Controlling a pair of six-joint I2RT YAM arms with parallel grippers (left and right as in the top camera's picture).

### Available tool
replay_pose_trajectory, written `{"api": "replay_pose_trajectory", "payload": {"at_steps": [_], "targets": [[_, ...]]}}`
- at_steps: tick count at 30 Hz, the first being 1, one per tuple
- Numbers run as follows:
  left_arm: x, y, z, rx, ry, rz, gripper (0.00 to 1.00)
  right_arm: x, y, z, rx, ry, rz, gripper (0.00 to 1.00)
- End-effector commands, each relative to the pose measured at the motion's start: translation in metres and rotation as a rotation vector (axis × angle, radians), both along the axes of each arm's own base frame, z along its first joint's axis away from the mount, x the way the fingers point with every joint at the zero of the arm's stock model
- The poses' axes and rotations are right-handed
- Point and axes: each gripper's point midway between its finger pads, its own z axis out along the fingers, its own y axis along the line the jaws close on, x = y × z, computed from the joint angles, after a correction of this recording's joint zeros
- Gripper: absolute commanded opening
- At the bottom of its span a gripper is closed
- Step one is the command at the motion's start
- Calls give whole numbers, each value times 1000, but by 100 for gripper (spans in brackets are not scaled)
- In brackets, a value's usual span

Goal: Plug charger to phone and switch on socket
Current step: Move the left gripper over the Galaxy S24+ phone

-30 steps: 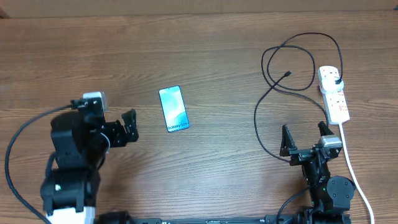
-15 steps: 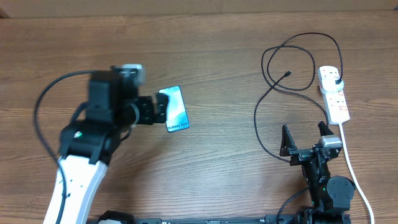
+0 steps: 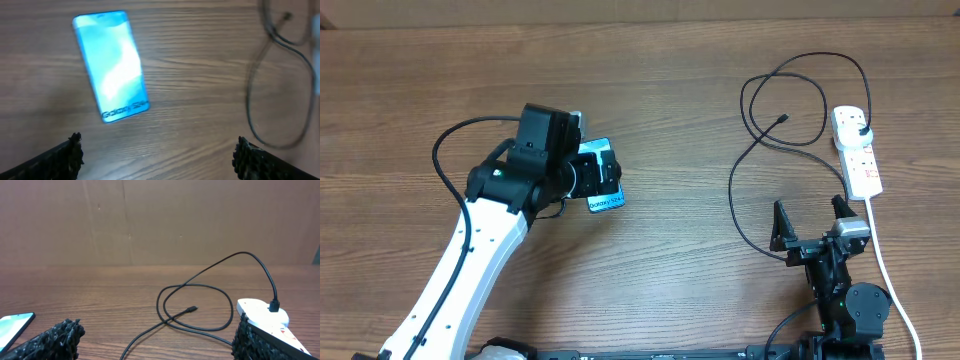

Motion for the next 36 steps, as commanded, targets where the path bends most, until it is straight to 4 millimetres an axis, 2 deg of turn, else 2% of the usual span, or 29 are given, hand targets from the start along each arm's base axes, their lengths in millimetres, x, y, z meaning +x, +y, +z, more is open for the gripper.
{"api": "replay_pose_trajectory", "payload": {"at_steps": [1, 5, 8, 16, 28, 36], "targets": [[10, 12, -3, 19, 31, 171, 100, 0, -2, -2, 2, -5, -13, 100], [14, 18, -13, 71, 85, 211, 100, 0, -2, -2, 2, -5, -13, 100], [24, 21, -21, 124, 137, 224, 100, 0, -2, -2, 2, -5, -13, 100], [47, 6, -25, 162, 218, 202, 100, 0, -2, -2, 2, -5, -13, 100], [35, 4, -30, 174, 284, 185, 100, 0, -2, -2, 2, -5, -13, 100], [34, 7, -31, 194, 285, 182, 100, 0, -2, -2, 2, -5, -13, 100]]}}
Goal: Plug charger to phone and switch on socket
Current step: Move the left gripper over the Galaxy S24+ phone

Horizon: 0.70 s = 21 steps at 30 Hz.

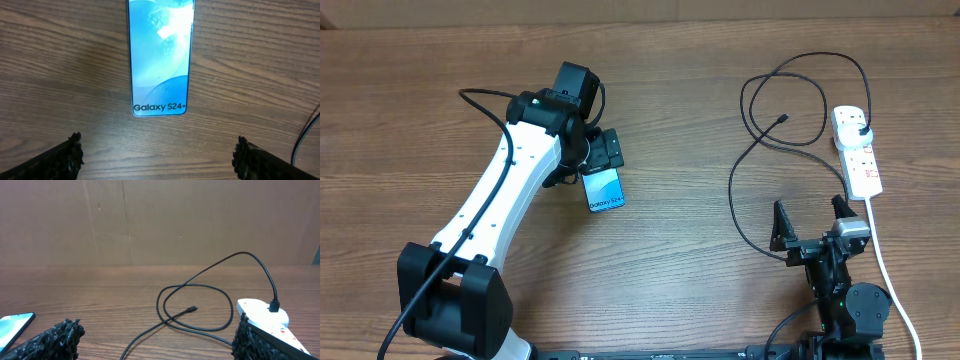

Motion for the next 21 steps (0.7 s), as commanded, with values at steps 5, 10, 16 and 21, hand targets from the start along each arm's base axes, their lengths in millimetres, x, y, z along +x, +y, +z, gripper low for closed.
{"api": "replay_pose_trajectory", "payload": {"at_steps": [5, 10, 16, 21], "targets": [[8, -3, 6, 0, -29, -3, 100, 0, -2, -2, 2, -5, -13, 100], [7, -3, 6, 0, -26, 6, 100, 0, -2, -2, 2, -5, -13, 100], [7, -3, 6, -8, -20, 52, 100, 0, -2, -2, 2, -5, -13, 100], [6, -3, 6, -14, -13, 86, 100, 0, -2, -2, 2, -5, -13, 100]]}}
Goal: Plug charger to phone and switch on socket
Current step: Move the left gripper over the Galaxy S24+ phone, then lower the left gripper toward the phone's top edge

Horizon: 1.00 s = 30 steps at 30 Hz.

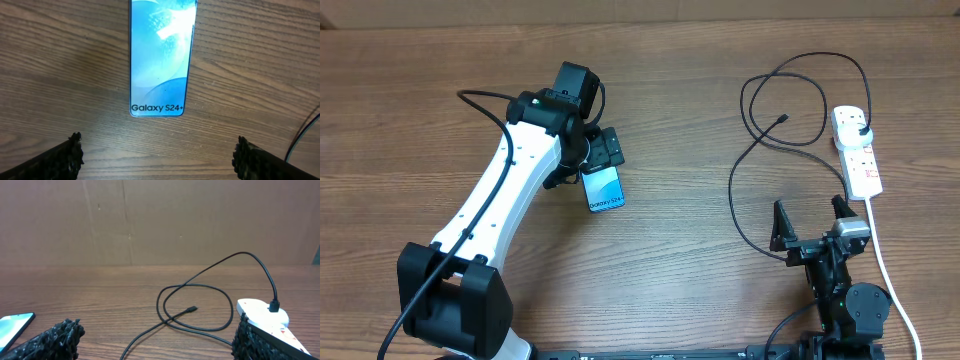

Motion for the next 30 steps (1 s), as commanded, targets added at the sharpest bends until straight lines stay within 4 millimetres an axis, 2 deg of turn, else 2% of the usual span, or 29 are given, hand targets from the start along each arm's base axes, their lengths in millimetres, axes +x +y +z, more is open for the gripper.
{"api": "replay_pose_trajectory", "payload": {"at_steps": [1, 16, 30], "targets": [[5, -2, 5, -3, -12, 41, 100, 0, -2, -2, 2, -4, -12, 100], [-1, -7, -17, -12, 98, 55, 100, 0, -2, -2, 2, -4, -12, 100], [26, -19, 19, -57, 29, 64, 100, 0, -2, -2, 2, -4, -12, 100]]}}
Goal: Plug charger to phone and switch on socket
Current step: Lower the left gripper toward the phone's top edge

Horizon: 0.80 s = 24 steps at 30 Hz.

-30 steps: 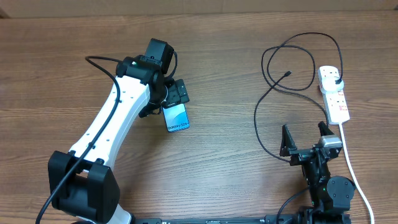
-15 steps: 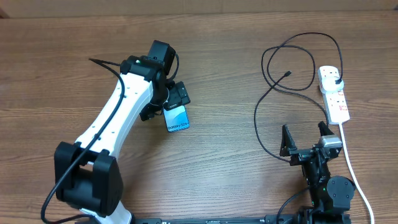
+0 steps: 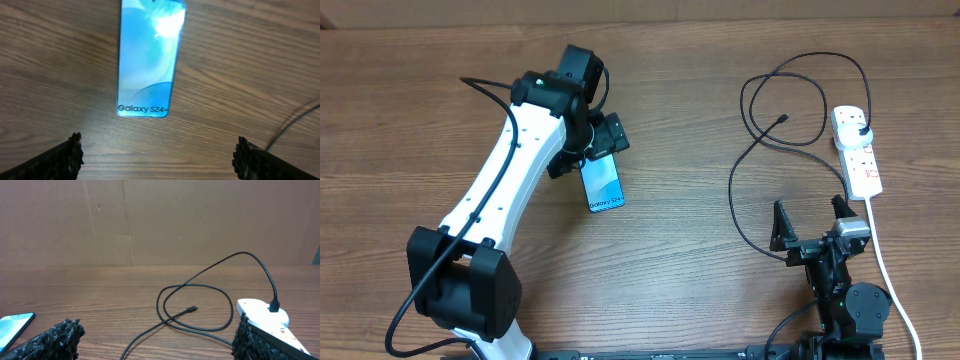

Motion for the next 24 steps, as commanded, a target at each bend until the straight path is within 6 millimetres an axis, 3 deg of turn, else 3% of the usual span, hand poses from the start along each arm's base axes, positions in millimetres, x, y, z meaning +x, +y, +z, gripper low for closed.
{"api": "replay_pose_trajectory", "payload": {"at_steps": [1, 6, 13, 24], "targets": [[9, -8, 4, -19, 10, 12, 100, 0, -2, -2, 2, -5, -13, 100], [14, -11, -6, -11, 61, 12, 100, 0, -2, -2, 2, -5, -13, 100], [3, -9, -27, 12, 158, 12, 100, 0, -2, -2, 2, -5, -13, 100], [0, -9, -29, 17, 173, 10, 100, 0, -2, -2, 2, -5, -12, 100]]}}
